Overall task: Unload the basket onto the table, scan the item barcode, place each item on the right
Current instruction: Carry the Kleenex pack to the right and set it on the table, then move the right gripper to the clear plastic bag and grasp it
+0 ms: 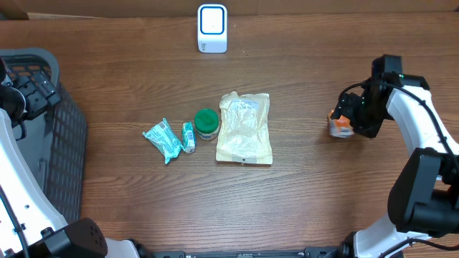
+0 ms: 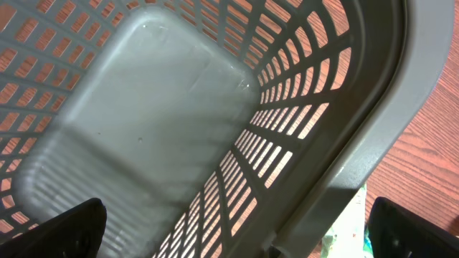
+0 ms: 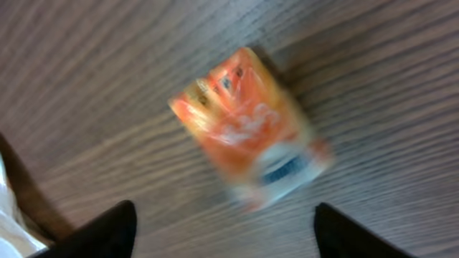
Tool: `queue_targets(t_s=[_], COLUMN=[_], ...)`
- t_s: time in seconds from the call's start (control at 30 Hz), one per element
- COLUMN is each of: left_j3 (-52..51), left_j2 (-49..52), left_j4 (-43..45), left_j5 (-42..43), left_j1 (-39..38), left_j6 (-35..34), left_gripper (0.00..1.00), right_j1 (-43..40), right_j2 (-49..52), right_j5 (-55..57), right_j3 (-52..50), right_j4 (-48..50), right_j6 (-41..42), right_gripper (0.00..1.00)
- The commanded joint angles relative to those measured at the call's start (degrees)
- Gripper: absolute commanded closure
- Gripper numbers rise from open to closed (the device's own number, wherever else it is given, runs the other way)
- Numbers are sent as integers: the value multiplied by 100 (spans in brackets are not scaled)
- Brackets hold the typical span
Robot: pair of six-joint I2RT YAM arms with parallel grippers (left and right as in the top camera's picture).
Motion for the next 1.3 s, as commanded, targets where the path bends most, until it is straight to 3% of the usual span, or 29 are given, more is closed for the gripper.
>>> queue_targets(t_s=[0.0,0.2,0.37,0.6,1.03,1.27], left_j3=[42,42,42,42,42,42], left_j2=[20,20,20,20,20,20], left_j4=[4,4,4,4,4,4], left_j5=[13,13,13,13,13,13], left_j1=[0,0,0,0,0,0], left_j6=[-39,-39,-39,-39,-39,-39], left_gripper=[0,0,1,1,1,0], right_j1=[-61,37,343,898,2070,2616], right_j2=[-31,-35,7,260,1493,1794], right_j5=[-85,-1974,-2275,-3106,-3860,-3864], right_j3=[2,153,50,-516,-632,-632], right_j4=[31,-79,267,1147,2562,3462], right_j6=[-2,-881,-1086,-1080,13,879], right_gripper=[17,16,10,9,10,21])
